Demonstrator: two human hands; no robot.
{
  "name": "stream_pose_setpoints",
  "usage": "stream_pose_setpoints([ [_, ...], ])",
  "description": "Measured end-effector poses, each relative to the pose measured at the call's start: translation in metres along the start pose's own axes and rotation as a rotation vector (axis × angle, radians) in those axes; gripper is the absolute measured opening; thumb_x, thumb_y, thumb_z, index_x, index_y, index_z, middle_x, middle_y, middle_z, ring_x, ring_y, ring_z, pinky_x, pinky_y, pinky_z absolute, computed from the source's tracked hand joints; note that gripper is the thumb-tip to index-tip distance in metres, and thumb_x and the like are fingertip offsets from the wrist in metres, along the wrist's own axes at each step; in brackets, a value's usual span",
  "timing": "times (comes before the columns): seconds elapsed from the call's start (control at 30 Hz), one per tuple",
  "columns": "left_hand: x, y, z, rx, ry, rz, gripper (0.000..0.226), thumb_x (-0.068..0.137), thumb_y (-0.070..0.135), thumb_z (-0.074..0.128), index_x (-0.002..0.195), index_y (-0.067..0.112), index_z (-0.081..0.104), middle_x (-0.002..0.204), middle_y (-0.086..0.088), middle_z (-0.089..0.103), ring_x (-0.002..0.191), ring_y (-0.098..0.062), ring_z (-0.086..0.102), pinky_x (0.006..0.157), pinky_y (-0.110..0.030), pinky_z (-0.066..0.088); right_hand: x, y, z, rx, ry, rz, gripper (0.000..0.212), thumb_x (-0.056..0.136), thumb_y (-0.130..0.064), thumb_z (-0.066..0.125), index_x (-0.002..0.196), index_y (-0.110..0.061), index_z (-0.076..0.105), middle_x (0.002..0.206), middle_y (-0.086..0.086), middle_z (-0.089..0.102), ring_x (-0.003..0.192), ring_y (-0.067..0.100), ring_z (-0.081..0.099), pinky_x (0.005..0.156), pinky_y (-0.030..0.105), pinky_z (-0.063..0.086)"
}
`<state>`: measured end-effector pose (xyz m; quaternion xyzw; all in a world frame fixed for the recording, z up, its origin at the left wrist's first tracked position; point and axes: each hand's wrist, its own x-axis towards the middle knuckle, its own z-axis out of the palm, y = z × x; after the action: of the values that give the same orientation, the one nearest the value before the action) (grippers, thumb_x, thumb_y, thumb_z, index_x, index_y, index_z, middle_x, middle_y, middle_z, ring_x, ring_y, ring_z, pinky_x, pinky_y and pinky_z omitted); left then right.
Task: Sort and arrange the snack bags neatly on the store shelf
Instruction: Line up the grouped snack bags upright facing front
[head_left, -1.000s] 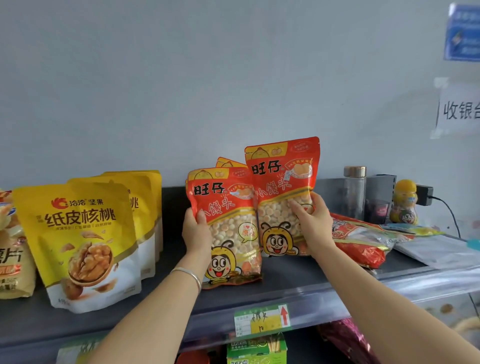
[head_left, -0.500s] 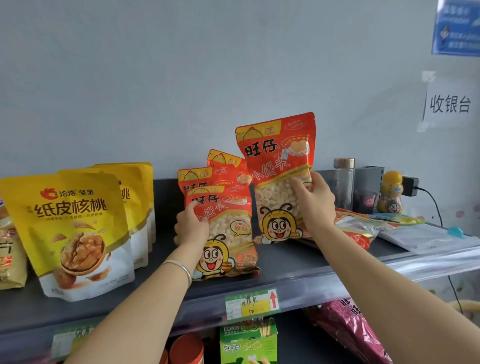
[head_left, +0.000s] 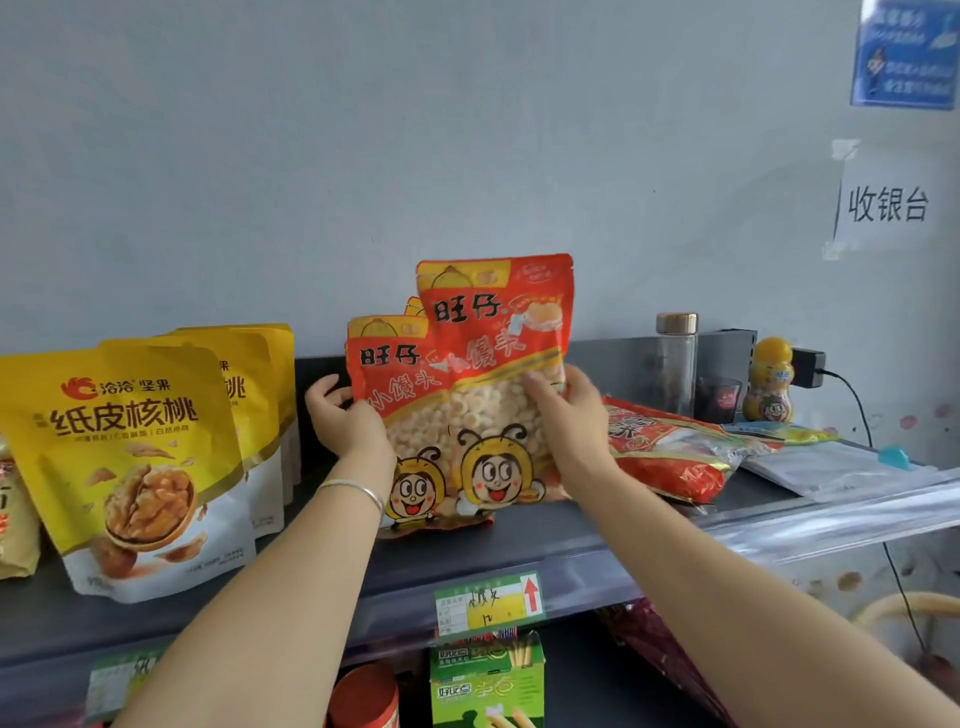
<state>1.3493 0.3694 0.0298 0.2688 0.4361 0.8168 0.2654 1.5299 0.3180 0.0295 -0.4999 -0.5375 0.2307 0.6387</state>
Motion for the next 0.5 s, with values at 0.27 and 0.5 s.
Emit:
stream_pose_setpoints([
  [0.27,0.017,0.007,-0.007,0.039,-0.354,0.026,0.043,0.094,0.043,0.04,0.127,0.017,0.05,0.121,-0.008,0.06,0.11,-0.026,0.059,0.087,-0.04,0.051,-0.017,0.024,0.037,-0.012,-0.125,0.012,0.036,0.096,-0.041,0.051,0.128,-0.025,0.044,0.113,-0.006,0.062,0.108,0.018,0.06,0.093,0.047,0.051],
  [0.5,0.016,-0.001,-0.021,0.441,-0.344,0.245,0.086,0.073,0.075,0.034,0.147,0.036,0.018,0.157,-0.007,0.01,0.141,-0.031,0.024,0.11,-0.059,0.025,-0.026,0.023,0.065,-0.118,-0.291,-0.017,0.071,0.074,-0.069,0.044,0.132,-0.029,0.04,0.119,0.004,0.058,0.101,0.026,0.063,0.089,0.05,0.053],
])
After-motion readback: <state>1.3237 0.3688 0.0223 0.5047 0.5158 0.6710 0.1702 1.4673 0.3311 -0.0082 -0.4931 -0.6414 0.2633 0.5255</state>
